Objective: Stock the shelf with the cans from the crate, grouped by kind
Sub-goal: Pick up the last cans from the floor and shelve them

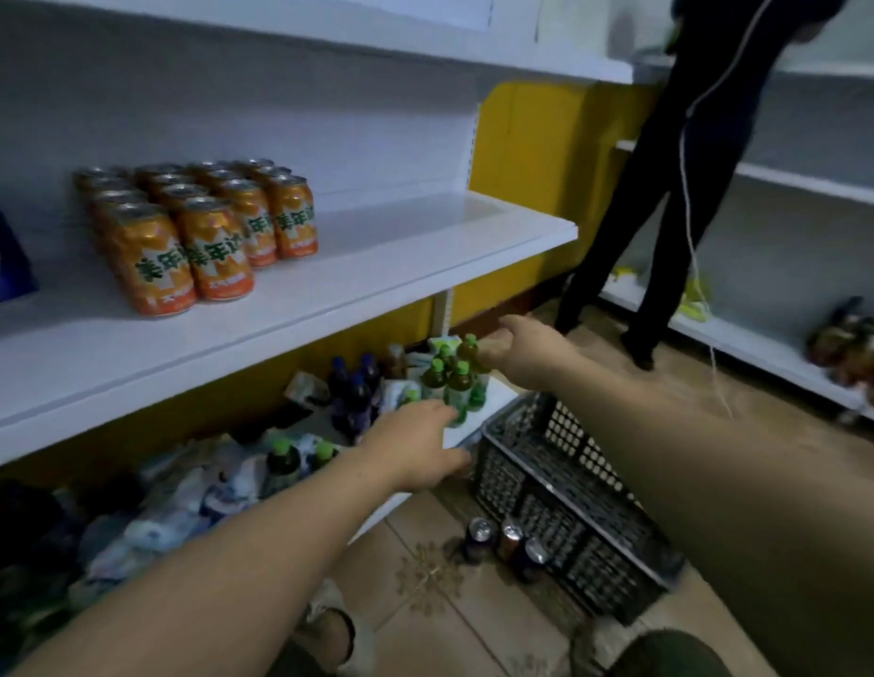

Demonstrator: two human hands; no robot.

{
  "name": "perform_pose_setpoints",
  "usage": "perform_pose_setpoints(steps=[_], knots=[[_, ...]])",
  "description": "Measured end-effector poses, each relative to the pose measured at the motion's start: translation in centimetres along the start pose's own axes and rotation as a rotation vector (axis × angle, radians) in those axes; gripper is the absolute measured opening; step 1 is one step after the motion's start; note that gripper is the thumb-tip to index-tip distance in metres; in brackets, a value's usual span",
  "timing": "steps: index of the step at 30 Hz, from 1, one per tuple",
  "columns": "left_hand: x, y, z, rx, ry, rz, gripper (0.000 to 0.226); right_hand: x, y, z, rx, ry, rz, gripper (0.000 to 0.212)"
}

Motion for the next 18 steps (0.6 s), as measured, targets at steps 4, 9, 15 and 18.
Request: perform_pose_setpoints(steps=[4, 9, 15, 18], knots=[[6.7, 6.0, -1.8, 0.122, -0.166, 0.095, 0.054, 0.5, 8.9, 4.0, 0.182, -0.023, -0.019, 0.064], [15.5, 9.8, -4.3, 0.15, -0.358, 0.18, 0.041, 3.9, 20.3, 7.3, 0.437, -0.102, -0.033, 0.068], [22.9, 10.9, -10.0, 0.115, -0.482, 0.281, 0.052, 10.7, 29.9, 6.3, 0.583, -0.235, -0.063, 0.068], [26.5, 10.8, -13.7, 0.099, -0.52, 0.289, 0.047, 15.1, 33.6, 4.7, 0.6, -0.312, -0.081, 0.063]])
Point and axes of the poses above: each hand's wrist, its own z-axis away from the middle knuckle, its own x-axis out of the palm, y = z × x, the point moved 5 cm from there along -z, towards the middle knuckle, and after that the axes turned 12 degrees about -z, right-handed, at the moved point
